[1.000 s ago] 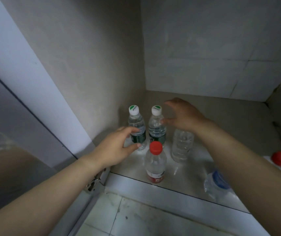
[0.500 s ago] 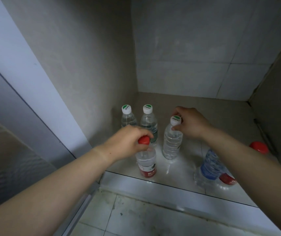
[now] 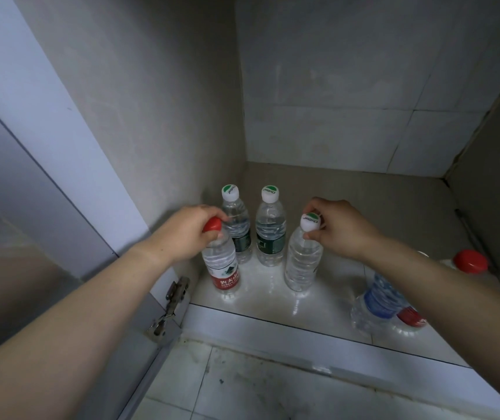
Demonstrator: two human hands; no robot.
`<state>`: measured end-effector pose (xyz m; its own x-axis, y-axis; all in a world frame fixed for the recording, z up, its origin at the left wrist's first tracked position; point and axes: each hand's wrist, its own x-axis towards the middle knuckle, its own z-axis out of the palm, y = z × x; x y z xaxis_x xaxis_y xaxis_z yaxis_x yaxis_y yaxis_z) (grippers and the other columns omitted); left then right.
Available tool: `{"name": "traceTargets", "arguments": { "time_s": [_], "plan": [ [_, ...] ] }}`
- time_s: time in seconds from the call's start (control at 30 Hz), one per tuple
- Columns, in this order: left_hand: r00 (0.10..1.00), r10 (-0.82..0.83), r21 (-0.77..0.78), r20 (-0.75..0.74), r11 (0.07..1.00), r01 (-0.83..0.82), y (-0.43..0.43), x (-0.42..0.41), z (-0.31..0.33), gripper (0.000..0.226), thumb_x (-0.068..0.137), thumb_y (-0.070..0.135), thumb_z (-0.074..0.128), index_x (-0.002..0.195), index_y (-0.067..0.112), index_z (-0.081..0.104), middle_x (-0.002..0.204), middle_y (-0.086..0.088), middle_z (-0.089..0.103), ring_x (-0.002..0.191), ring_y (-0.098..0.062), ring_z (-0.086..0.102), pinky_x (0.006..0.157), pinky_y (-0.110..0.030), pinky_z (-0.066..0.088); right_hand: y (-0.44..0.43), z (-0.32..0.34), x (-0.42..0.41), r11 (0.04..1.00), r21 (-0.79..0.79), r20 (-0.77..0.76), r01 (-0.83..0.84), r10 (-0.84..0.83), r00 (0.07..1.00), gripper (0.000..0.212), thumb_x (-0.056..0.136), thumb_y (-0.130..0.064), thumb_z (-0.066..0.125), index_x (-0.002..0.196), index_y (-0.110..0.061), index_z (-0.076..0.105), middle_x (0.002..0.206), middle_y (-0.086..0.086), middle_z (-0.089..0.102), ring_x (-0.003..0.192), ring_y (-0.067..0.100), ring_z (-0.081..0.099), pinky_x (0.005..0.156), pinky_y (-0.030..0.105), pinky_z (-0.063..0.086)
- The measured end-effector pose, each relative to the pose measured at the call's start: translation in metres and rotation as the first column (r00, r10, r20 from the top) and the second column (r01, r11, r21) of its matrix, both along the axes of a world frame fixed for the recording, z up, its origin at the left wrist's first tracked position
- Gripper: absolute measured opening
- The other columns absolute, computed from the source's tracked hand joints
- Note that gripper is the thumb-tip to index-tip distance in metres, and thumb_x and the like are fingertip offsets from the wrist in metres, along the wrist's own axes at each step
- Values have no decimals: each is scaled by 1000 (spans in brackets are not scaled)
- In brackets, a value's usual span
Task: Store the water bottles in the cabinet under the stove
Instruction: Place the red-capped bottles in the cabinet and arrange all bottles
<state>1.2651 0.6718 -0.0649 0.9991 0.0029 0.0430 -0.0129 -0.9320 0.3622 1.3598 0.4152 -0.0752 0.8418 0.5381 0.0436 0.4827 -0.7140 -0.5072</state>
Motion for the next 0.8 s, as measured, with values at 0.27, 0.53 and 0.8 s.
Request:
{"name": "traceTargets", "arguments": {
  "time_s": [0.27,0.53,0.8],
  "plan": [
    [991,84,-86,101,993,-76,-2,-8,-6,41,76,20,73,115,14,61,108,-6,57,95,-22,57,85,-33,47,14,3,-18,992,74,56,-106,102,993,34,78,-17,70,111,-16,58,103,4,67,88,20,62,78,29,47],
    [989,104,-91,107,991,-95,-8,-6,-10,38,77,22,73,113,18,61,104,-3,58,88,-20,56,75,-25,40,21,0,-14,993,68,87,-99,93,992,35,82,-15,66,115,-12,55,113,7,64,95,25,61,79,27,44],
    [977,121,-113,173,988,-102,-17,-1,-10,29,83,19,67,111,19,62,106,-5,62,87,-21,56,74,-28,42,17,-2,13,999,32,186,-8,2,983,37,83,-12,61,120,-11,55,123,10,60,106,30,57,83,27,41]
  ]
}}
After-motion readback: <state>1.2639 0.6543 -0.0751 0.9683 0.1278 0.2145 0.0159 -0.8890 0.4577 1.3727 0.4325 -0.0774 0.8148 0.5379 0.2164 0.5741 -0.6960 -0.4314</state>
